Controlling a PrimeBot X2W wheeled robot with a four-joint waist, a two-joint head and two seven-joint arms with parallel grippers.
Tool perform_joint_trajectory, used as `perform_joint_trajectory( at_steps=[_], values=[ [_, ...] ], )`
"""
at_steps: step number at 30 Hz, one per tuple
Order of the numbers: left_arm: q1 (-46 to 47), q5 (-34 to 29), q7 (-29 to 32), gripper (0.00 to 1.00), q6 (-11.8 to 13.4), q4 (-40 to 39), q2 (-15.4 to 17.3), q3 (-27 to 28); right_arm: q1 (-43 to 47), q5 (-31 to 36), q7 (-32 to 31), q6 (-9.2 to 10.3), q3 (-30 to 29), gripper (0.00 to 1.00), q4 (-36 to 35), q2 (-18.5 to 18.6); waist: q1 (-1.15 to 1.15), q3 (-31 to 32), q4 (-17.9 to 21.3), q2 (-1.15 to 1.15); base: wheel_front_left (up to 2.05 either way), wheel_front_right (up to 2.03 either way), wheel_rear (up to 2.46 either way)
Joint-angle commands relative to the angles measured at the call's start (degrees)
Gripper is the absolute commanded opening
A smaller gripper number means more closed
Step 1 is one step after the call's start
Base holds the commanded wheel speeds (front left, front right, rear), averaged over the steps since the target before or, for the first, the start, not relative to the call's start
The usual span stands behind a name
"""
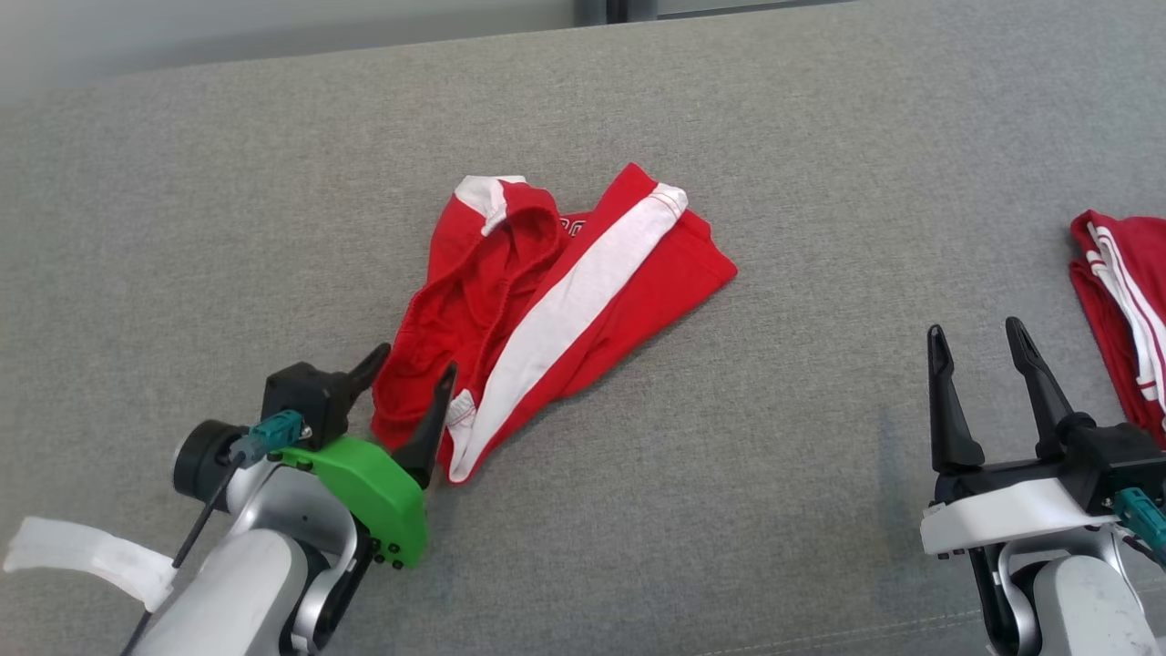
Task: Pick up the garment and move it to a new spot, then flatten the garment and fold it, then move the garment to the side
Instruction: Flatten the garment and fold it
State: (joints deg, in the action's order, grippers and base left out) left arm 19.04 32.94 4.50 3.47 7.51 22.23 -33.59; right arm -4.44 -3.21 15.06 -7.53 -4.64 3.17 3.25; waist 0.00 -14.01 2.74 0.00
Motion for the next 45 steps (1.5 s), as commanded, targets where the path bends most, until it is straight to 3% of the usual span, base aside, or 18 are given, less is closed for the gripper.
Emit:
perform_joint_trajectory(
  at_steps=[1,8,12,15,18,20,22,31,37,43,45],
  values=[
    [1.1,-0.7,1.1,1.0,0.6,-1.2,1.1,-0.1,-0.4,-0.3,0.1,0.08,-0.1,1.0,0.0,0.0,0.0,-0.3,1.3,0.0,0.0,0.0,0.0],
    [2.4,-3.2,13.5,1.0,-1.9,-10.9,7.4,-5.0,-0.6,-0.8,0.1,0.08,-0.4,1.0,-0.1,-0.2,0.0,-1.2,3.8,0.0,0.0,0.0,0.0],
    [2.7,-3.1,18.6,1.0,-2.7,-12.1,10.2,-6.2,-1.0,-1.1,0.1,0.08,0.0,1.0,0.0,-0.3,0.0,-1.6,4.8,0.0,0.0,0.0,0.0],
    [2.7,-2.2,20.9,0.93,-3.1,-11.8,11.7,-6.1,-1.2,-1.6,0.1,0.08,0.0,1.0,0.1,-0.3,0.0,-1.9,5.3,0.0,0.0,0.0,0.0],
    [2.6,-1.0,23.1,0.74,-3.9,-11.6,12.6,-6.3,-1.2,-2.0,0.1,0.08,-0.1,1.0,0.2,-0.3,0.0,-2.0,5.5,0.0,0.0,0.0,0.0],
    [2.4,-0.2,24.4,0.44,-4.1,-11.0,13.0,-6.4,-1.3,-2.2,0.1,0.08,-0.1,1.0,0.3,-0.3,0.0,-2.1,5.6,0.0,0.0,0.0,0.0],
    [2.0,1.0,25.5,0.0,-4.4,-10.1,13.4,-6.4,-1.5,-2.3,0.1,0.08,0.0,1.0,0.5,-0.3,0.0,-2.0,5.7,0.0,0.0,0.0,0.0],
    [0.2,6.7,25.4,0.0,-4.2,-11.1,13.2,-3.7,-1.1,-2.2,0.1,0.08,-0.3,1.0,0.6,-0.3,0.0,-1.4,5.5,0.0,0.0,0.0,0.0],
    [1.0,12.9,15.7,0.0,-1.9,-12.7,6.4,3.2,-1.1,-2.1,0.1,0.08,-0.3,1.0,0.7,-0.3,0.0,-1.2,5.1,0.0,0.0,0.0,0.0],
    [-1.3,15.5,8.3,0.0,-0.9,-12.3,3.7,7.8,-0.8,-1.7,0.1,0.08,-0.5,1.0,0.6,-0.3,0.0,-0.7,5.0,0.0,0.0,0.0,0.0],
    [-3.1,17.1,4.5,0.0,-1.7,-12.7,2.5,9.9,-0.3,-1.6,0.1,0.08,-1.0,1.0,0.5,-0.3,0.0,-0.4,4.9,0.0,0.0,0.0,0.0]
  ],
)
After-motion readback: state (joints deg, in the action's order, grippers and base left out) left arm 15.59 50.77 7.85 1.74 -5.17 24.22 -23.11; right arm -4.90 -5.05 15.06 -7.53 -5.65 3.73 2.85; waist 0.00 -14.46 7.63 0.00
